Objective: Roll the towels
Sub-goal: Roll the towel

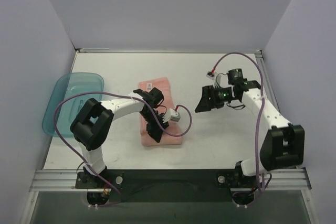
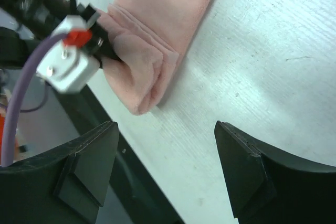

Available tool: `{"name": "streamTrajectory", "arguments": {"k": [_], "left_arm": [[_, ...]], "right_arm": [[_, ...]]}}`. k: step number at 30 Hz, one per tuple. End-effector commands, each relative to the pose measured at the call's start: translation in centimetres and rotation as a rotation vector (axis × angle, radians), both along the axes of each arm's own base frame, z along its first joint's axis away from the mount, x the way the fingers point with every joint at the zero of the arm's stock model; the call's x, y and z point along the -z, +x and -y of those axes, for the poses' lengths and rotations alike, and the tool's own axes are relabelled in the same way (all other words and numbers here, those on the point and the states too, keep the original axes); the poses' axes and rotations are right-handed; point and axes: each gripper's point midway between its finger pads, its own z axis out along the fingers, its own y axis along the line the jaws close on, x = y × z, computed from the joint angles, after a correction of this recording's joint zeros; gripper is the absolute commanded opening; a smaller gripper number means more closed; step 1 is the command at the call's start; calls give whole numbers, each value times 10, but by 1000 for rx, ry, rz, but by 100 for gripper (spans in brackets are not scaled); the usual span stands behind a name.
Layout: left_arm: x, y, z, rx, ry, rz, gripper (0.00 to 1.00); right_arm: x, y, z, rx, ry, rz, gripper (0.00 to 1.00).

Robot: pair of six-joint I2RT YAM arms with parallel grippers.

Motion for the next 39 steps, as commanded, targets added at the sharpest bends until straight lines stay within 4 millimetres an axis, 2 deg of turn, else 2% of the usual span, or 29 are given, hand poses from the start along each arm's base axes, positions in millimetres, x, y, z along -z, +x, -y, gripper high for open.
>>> {"name": "streamTrajectory", "arguments": {"k": [1,3,4,6,7,8,9,13,15,19,22,23,24,26,27,30,32,39], "left_arm": [[-10,-26,-3,-9,-14,-277,16],[-6,-26,-5,-24,5,-352,16],[-7,-18,-3,-37,-8,-357,16],[-6,-16,-3,-45,-10,-394,17],[0,-12,-5,-57,-6,-418,17],[-4,-9,-4,-55,-5,-435,17],[2,-9,-4,-44,-3,-455,17],[1,-7,-6,-31,2,-512,17],[4,-5,-6,-12,1,-519,18],[7,-5,-7,-5,17,-548,19],[11,-4,-8,-2,24,-551,19],[11,-4,-8,-4,23,-553,20],[12,-3,-7,-5,25,-555,20],[13,-3,-8,-7,31,-553,20],[14,-3,-8,-6,34,-553,21],[15,-3,-9,-10,37,-557,21],[14,-3,-9,-9,39,-556,21],[19,2,-13,-18,45,-546,22]], "right_arm": [[3,-22,14,-52,-82,179,75],[2,-30,17,-64,-108,251,75],[2,-41,17,-76,-115,289,75],[2,-51,19,-103,-148,348,73],[0,-63,14,-143,-146,394,72],[1,-68,14,-168,-160,426,71],[0,-73,12,-187,-177,455,70],[-5,-102,-12,-339,-159,559,68],[-7,-102,-19,-373,-142,598,68],[2,-102,-41,-559,-181,701,70],[8,-101,-66,-700,-213,817,71],[6,-104,-81,-744,-199,879,72],[14,-104,-86,-780,-209,891,72],[16,-98,-102,-828,-221,994,74],[28,-102,-110,-872,-229,996,74],[35,-89,-127,-875,-249,1061,74],[39,-86,-132,-891,-247,1073,73],[86,-98,-129,-977,-247,982,68]]}}
